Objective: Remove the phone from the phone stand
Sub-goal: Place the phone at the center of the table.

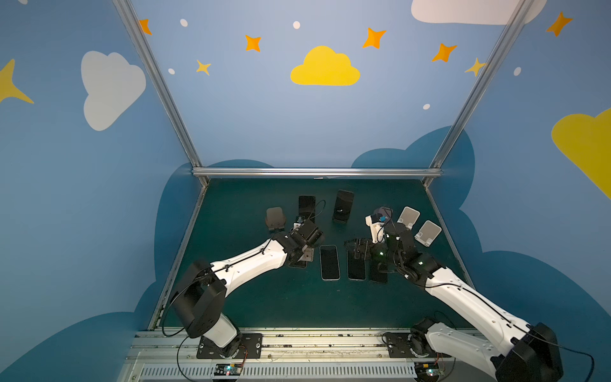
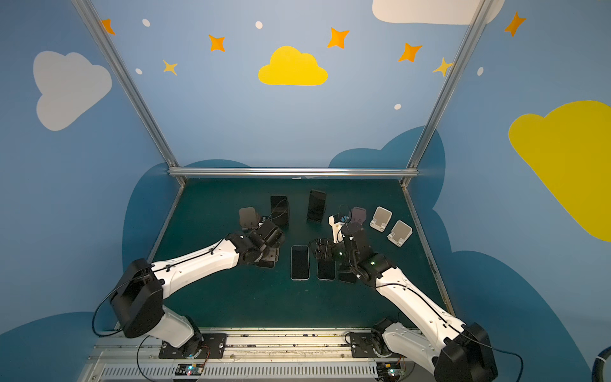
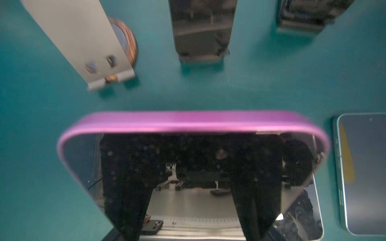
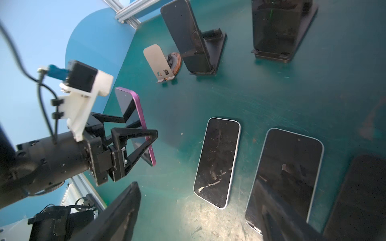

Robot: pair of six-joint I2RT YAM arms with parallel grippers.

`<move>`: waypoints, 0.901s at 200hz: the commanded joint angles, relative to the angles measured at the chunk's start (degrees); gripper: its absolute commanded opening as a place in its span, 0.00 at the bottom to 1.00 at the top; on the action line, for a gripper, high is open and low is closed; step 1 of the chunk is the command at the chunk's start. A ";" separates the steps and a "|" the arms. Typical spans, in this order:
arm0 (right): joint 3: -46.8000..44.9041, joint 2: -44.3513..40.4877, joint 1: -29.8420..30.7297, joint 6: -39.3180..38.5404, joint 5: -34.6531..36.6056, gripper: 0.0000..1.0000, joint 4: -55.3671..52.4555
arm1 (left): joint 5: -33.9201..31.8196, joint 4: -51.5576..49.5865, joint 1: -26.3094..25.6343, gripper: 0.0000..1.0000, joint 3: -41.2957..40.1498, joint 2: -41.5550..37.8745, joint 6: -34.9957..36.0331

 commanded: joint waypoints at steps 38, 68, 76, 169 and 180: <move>-4.63 -6.55 -0.23 -0.25 2.73 0.85 4.79 | 5.41 -2.90 -0.40 0.66 2.04 5.42 -3.01; -3.65 -7.73 -0.14 0.48 0.09 0.85 3.01 | 7.07 -3.79 -0.40 0.66 4.87 9.75 -2.03; -3.28 -8.04 -0.10 0.64 0.04 0.86 2.16 | 6.92 -4.07 -0.31 0.66 5.30 10.59 -2.20; -4.00 -10.03 -0.14 -0.48 1.17 0.86 1.65 | 11.44 -5.06 -0.06 0.66 7.92 16.58 -1.04; -4.10 -10.16 -0.12 -0.57 1.27 0.86 1.49 | 11.46 -5.69 0.08 0.66 8.40 17.30 -0.97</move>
